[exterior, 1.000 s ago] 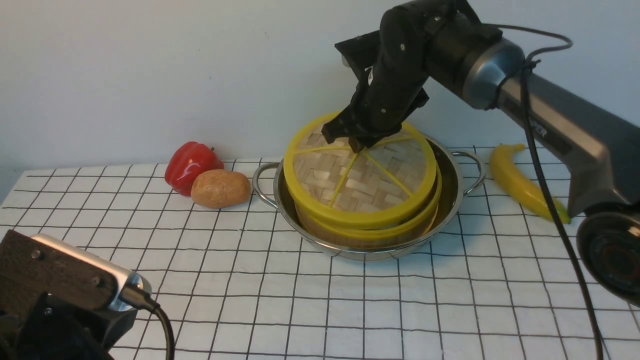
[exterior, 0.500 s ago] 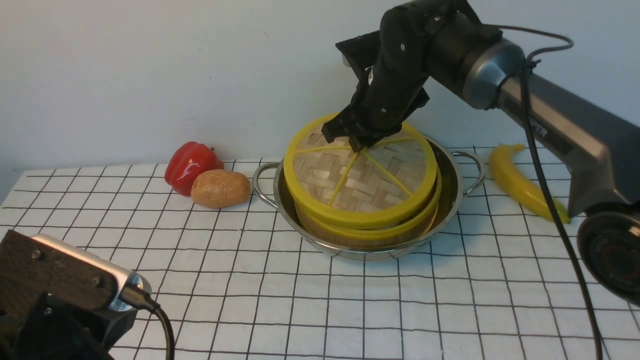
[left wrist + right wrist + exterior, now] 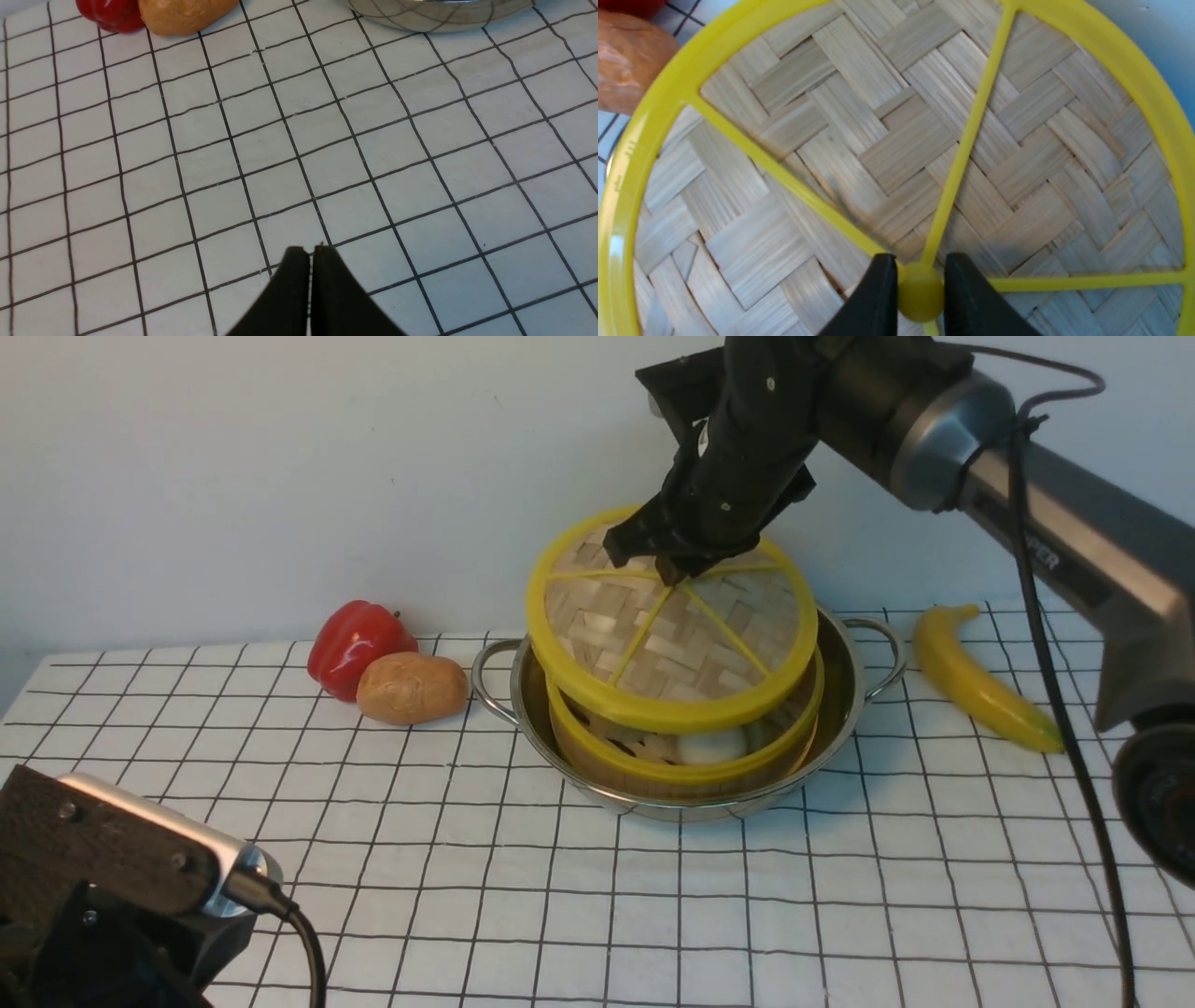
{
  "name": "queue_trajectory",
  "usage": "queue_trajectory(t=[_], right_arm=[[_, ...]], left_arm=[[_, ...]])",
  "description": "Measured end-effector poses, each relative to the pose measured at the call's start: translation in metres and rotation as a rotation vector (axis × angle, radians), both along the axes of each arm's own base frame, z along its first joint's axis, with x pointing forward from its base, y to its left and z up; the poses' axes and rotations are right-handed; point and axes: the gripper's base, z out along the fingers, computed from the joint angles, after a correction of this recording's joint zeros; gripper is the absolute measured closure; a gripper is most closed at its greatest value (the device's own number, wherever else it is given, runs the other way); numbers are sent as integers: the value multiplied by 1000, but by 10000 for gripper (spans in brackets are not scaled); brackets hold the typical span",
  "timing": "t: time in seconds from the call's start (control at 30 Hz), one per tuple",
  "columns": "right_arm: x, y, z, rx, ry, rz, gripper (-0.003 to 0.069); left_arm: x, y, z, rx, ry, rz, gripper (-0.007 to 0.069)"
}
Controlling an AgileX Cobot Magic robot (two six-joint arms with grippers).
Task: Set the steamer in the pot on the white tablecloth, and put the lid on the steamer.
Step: 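Place the bamboo steamer lid onto the steamer basket in the pot with the right gripper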
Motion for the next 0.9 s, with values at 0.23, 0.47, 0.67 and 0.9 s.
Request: queue_trajectory(t=[0.23, 0.47, 0.67, 0.9], right_arm=[[-5, -5, -2, -36, 17, -3, 518], [-6, -7, 1, -46, 7, -5, 518], [-4, -6, -5, -58, 13, -6, 518], [0, -4, -22, -77, 40, -4, 518]], left_arm=[[0, 0, 0, 0, 0, 0, 623], [0, 0, 0, 0, 0, 0, 623], [0, 0, 0, 0, 0, 0, 623], [0, 0, 0, 0, 0, 0, 623]])
